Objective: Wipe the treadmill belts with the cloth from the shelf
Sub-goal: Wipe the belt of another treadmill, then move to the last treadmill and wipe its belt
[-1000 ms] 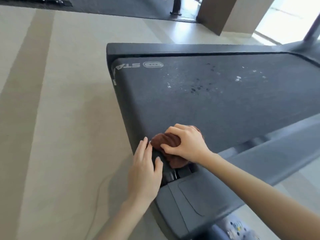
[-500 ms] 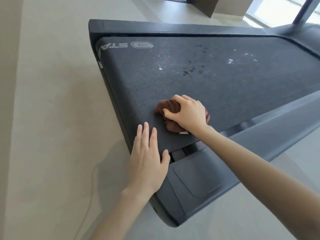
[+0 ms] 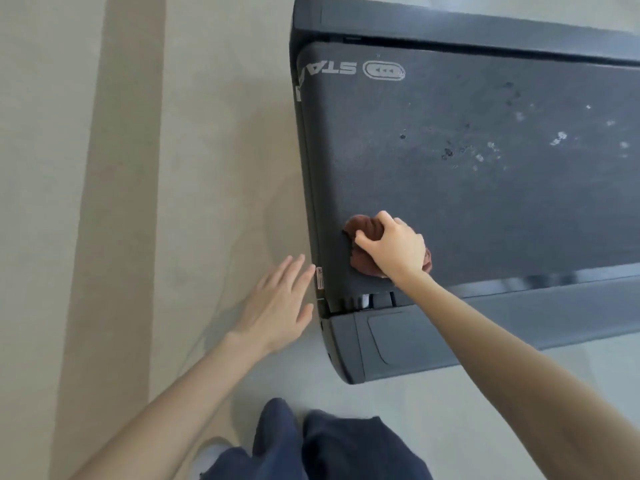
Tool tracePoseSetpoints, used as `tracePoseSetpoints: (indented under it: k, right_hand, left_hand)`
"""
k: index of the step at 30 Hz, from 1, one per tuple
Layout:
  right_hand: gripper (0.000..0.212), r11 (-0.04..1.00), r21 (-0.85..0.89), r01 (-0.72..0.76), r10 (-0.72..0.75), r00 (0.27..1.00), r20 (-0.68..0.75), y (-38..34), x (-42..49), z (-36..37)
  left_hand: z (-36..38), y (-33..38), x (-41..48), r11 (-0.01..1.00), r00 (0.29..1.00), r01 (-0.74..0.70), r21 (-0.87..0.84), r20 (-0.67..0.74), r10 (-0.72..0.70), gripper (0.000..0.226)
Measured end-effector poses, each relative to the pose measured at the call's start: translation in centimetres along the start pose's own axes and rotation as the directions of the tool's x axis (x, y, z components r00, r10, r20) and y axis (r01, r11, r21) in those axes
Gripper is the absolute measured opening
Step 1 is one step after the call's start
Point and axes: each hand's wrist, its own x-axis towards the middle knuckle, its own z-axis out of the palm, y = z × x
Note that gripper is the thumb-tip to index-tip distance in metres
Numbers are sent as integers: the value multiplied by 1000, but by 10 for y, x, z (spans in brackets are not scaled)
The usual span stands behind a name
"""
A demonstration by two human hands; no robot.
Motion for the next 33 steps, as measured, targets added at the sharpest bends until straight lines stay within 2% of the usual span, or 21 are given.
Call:
tracePoseSetpoints:
  k: [2,4,8,14,18,23,27,33]
  right_hand:
    - [31,997,-67,45,-29,974,226,-15,-37,-16]
    - [31,984,-134,120,-69,941,331,-34,-75,-44]
    - [32,978,-104,181,-139,936,324,-85,-142,-128]
    - [38,905,-161,393,-318,878,358,-163,-199,-269]
    - [40,873,-108,475,-438,863,250,-216,-227,-350]
    - [36,869,-109,483,-451,863,227,-273,-263,-421]
    - [36,901,-80,427,-412,898,154,-318,-296,-457]
    - [34,948,-8,318,-317,947,48,-389,-350,-496]
  left_hand:
    - [-30,-3,-28,997,997,73,29,30,-74,72]
    - [-63,0,-61,994,995,97,52,29,-99,67]
    - [-139,16,-133,991,993,119,68,-10,-118,60]
    - [-276,45,-230,977,973,194,92,-142,-180,59]
    - [-349,62,-290,963,948,270,19,-179,-262,59]
    - [-416,68,-352,941,918,330,-77,-207,-339,58]
    - [-460,53,-390,963,939,265,-48,-216,-269,58]
    - [-530,12,-450,985,963,134,105,-248,-105,57]
